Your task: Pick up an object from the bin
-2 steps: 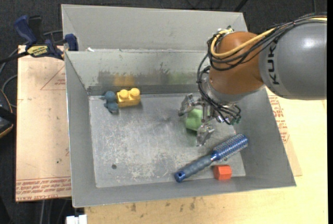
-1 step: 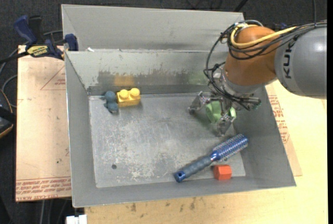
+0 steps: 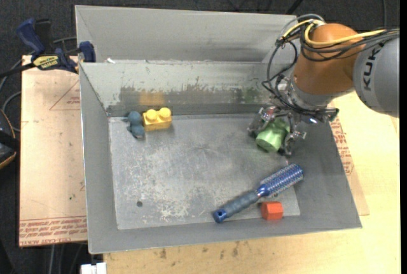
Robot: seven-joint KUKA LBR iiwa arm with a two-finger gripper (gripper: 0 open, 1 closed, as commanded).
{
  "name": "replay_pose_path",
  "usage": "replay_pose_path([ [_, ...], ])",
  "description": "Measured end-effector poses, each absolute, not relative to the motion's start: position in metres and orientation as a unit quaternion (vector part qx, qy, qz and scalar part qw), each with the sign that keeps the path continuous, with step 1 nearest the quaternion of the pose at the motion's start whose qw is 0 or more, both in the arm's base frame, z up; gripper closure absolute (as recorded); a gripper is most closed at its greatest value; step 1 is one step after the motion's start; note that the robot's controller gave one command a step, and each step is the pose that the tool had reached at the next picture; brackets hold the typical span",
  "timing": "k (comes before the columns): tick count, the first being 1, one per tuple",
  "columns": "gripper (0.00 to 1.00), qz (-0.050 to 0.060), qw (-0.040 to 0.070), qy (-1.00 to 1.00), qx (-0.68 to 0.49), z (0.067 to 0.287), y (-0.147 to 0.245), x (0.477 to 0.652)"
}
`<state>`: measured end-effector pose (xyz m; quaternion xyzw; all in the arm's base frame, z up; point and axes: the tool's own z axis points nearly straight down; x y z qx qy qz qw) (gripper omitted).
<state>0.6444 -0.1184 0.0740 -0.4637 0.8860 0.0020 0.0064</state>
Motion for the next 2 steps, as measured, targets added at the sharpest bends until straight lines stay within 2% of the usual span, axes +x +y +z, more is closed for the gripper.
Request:
replay_pose_path([
  [1, 1.0, 0.003, 0.009, 0.887, -0.461, 0.076, -0.119, 0.645],
  [2, 1.0, -0.003, 0.006, 0.888, -0.46, 0.188, -0.118, 0.648],
])
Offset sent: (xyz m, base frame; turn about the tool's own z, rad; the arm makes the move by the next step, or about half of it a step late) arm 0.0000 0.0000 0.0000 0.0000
